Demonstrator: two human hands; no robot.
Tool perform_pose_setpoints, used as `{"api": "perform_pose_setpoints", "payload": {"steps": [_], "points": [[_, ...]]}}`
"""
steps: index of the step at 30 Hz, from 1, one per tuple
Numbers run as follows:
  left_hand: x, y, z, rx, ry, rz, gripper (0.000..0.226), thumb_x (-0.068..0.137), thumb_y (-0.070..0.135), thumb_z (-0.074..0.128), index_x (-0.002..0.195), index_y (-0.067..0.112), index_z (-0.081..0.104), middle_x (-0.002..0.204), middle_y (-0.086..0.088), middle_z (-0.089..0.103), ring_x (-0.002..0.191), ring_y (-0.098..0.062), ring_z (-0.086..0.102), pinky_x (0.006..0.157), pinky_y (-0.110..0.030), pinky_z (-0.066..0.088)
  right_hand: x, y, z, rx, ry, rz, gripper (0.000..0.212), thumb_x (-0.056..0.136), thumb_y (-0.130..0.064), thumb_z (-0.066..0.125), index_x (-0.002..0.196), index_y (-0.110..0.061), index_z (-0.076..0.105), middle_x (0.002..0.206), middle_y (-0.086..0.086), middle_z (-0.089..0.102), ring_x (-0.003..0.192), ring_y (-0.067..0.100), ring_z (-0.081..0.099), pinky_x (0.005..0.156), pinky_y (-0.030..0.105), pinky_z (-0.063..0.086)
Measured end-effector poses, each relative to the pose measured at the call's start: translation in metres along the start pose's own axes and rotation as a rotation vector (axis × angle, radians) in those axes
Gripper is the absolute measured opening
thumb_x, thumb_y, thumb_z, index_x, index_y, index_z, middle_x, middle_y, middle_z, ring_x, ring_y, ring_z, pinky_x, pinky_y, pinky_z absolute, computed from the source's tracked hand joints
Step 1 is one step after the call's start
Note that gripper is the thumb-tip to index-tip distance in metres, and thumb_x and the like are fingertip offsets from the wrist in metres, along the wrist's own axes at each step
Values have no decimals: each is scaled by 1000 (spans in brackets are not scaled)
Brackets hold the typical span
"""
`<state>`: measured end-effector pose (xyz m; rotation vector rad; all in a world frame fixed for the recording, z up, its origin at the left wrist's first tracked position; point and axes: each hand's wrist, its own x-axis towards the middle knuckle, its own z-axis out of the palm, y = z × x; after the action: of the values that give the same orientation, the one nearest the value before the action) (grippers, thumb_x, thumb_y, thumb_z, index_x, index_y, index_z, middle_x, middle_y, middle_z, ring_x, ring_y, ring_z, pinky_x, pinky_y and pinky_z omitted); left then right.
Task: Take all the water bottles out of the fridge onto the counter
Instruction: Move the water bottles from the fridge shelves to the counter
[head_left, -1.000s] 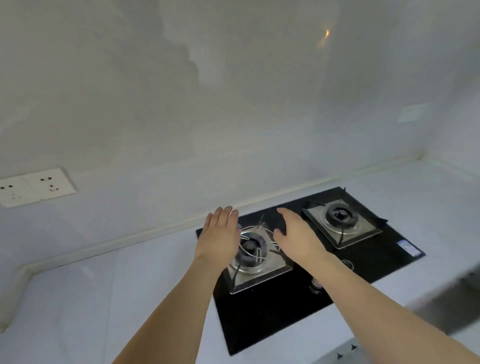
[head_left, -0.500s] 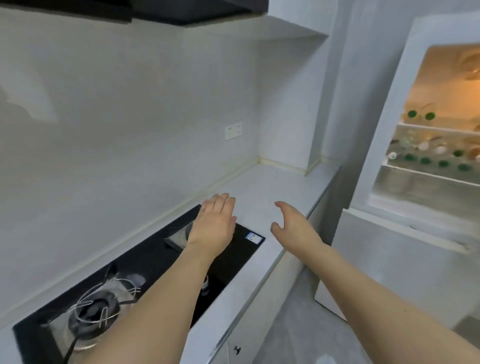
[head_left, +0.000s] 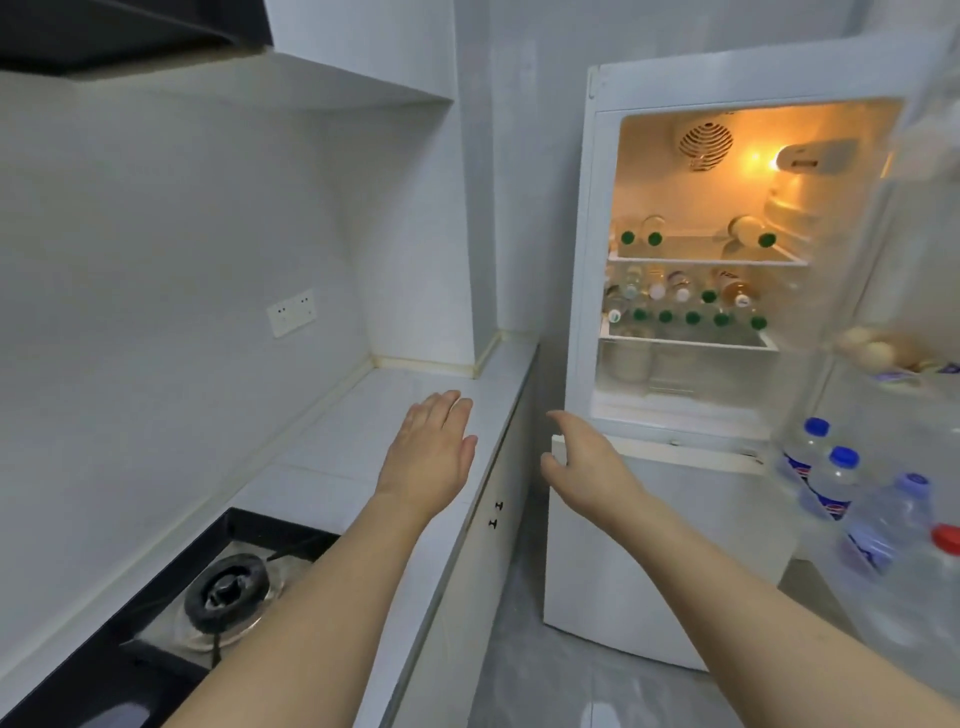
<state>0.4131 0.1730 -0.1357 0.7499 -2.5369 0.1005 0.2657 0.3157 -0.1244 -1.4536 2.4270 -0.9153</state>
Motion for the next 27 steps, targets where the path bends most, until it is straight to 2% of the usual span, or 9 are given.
{"api": "perform_pose_setpoints", "payload": {"steps": [4,7,11,15,23,27], "points": [[65,1,22,-83,42,39,45,102,26,44,144,8,41,151,-10,39,140,-27,33,117,-37,23,45,22,1,-27,30,35,58,97,-23,47,150,-15,27,155,3,32,141,18,31,113,28,26],[116,-7,41,-120,25,61,46,102,29,42,145,12,38,153,-6,35,141,-24,30,118,-36,24,89,34,-1,-37,59,60,57,96,-24,47,149,-17,29,154,1,34,140,18,34,111,30,29],[178,-22,65,-142,-5,86,45,101,29,43,143,12,39,148,-5,39,134,-25,36,114,-35,29,153,47,-9,-48,103,99,57,95,-24,47,149,-19,30,153,-1,35,139,18,36,110,31,31],[238,-29,84,-187,-29,128,46,102,29,42,144,12,39,150,-5,38,138,-23,33,116,-34,26,206,61,-16,-48,144,153,56,96,-26,49,148,-23,30,153,-3,34,138,18,38,108,33,35],[327,13,93,-274,1,337,45,102,30,42,145,17,38,154,0,34,142,-19,30,114,-33,27,256,105,-68,-116,228,254,55,95,-21,50,147,-20,31,152,0,37,137,20,38,108,32,33],[368,39,102,-300,46,451,42,101,25,45,141,12,45,149,-4,40,138,-21,34,114,-31,27,280,132,-101,-91,313,282,56,93,-17,52,146,-15,34,151,3,39,138,19,35,109,29,29]]}}
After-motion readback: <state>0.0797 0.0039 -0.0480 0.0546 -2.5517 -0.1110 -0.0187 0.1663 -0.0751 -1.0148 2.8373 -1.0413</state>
